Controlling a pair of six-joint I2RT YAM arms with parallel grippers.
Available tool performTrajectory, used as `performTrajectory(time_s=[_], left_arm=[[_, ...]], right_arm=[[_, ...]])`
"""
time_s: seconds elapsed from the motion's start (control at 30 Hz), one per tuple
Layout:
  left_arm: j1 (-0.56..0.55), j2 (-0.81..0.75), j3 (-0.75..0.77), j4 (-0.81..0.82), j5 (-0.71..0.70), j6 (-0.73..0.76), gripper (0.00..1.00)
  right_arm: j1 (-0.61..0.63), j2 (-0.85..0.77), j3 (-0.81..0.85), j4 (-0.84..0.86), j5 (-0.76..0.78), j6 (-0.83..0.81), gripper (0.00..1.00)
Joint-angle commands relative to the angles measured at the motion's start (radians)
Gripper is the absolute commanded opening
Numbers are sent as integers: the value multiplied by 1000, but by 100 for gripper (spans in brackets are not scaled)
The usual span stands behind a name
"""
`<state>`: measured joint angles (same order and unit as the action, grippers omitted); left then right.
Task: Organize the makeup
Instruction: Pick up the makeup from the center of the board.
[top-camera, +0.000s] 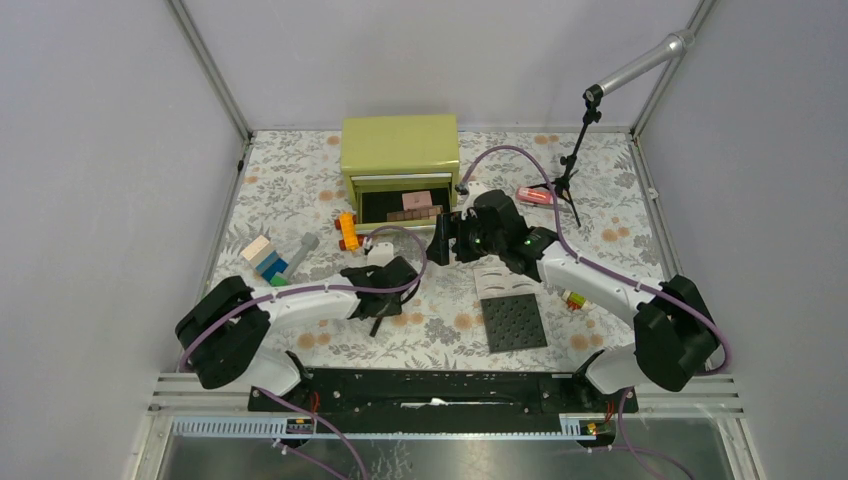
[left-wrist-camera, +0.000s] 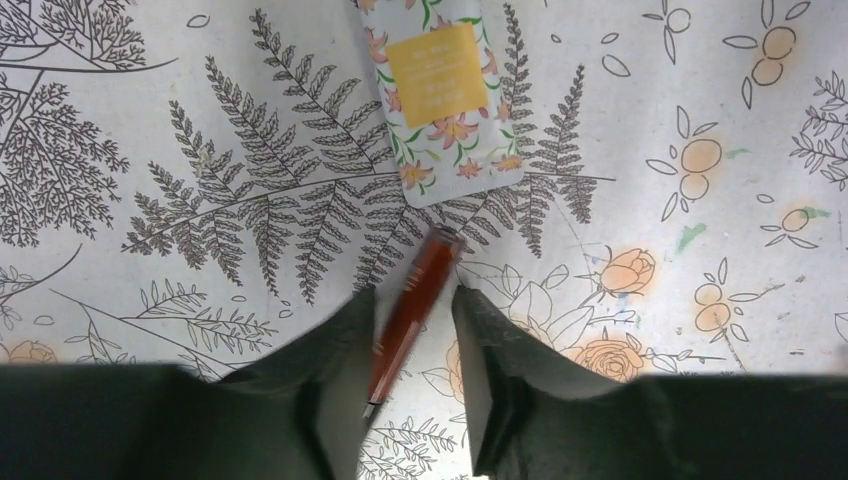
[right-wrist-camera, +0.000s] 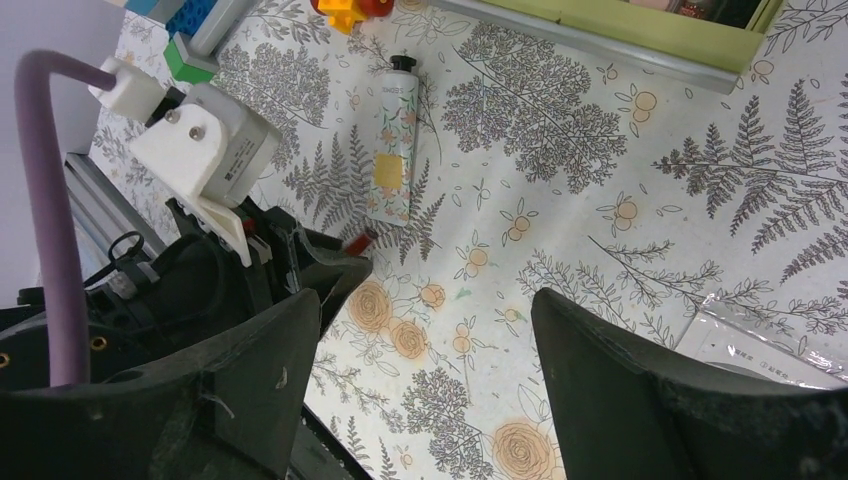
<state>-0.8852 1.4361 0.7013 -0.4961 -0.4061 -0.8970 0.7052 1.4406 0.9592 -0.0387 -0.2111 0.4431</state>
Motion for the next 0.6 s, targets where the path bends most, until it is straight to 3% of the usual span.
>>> performTrajectory(time_s=[0.0, 0.27, 0.57], left_arm=[[-16, 35, -42, -140, 13, -47, 30], [-17, 23, -28, -140, 6, -29, 1], [-15, -55, 169, -218, -97, 74, 0]], right_arm=[[7, -54, -5, 28, 6, 2, 85], [7, -125, -31, 27, 118, -10, 86], [7, -215, -77, 30, 226, -29, 87]])
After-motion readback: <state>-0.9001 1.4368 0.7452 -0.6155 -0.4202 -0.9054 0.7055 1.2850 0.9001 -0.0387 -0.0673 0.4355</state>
